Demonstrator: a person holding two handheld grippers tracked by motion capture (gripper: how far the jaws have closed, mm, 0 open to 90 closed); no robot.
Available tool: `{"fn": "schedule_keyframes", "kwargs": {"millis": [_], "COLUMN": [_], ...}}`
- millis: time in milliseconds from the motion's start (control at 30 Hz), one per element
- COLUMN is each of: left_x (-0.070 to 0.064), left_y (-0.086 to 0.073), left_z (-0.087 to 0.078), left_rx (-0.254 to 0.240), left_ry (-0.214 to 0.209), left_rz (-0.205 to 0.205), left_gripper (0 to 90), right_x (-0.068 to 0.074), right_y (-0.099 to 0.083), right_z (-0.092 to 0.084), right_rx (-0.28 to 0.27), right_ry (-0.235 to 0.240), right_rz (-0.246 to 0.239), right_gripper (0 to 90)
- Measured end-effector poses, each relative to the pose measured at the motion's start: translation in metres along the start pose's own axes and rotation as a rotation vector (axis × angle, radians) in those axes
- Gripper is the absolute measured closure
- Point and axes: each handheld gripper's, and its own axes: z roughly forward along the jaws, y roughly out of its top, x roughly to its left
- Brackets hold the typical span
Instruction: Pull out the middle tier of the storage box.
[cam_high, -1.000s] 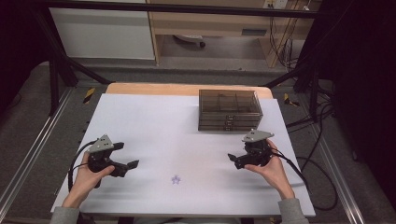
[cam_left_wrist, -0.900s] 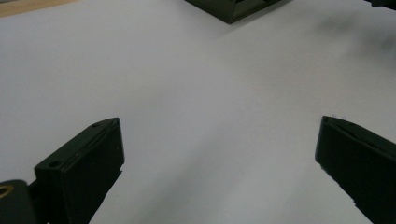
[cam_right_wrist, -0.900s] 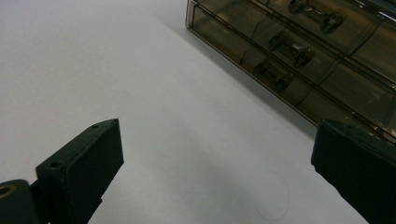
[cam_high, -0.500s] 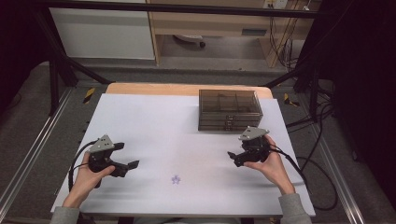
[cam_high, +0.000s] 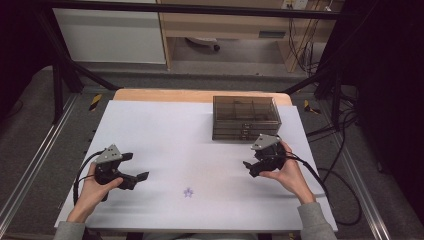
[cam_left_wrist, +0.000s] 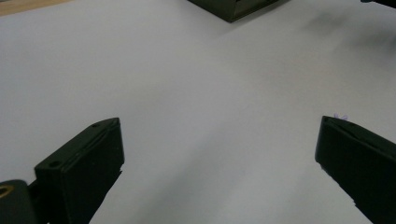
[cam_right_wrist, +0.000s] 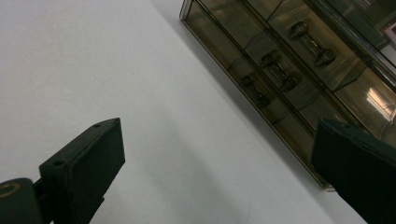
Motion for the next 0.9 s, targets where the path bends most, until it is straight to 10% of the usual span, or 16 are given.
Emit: {"fn": "schedule_keyframes", "kwargs": {"millis": [900], "left_x": [0.000], "left_y": [0.000], "left_z": [0.000], "left_rx": [0.001], "left_ry": [0.002], "left_rz": [0.000], "left_gripper": [1.0], "right_x": [0.001], "right_y": [0.006], "right_z": [0.015], "right_rx": [0.047], "right_ry": [-0.070], "right_rz": [-0.224], "right_gripper": [6.9]}}
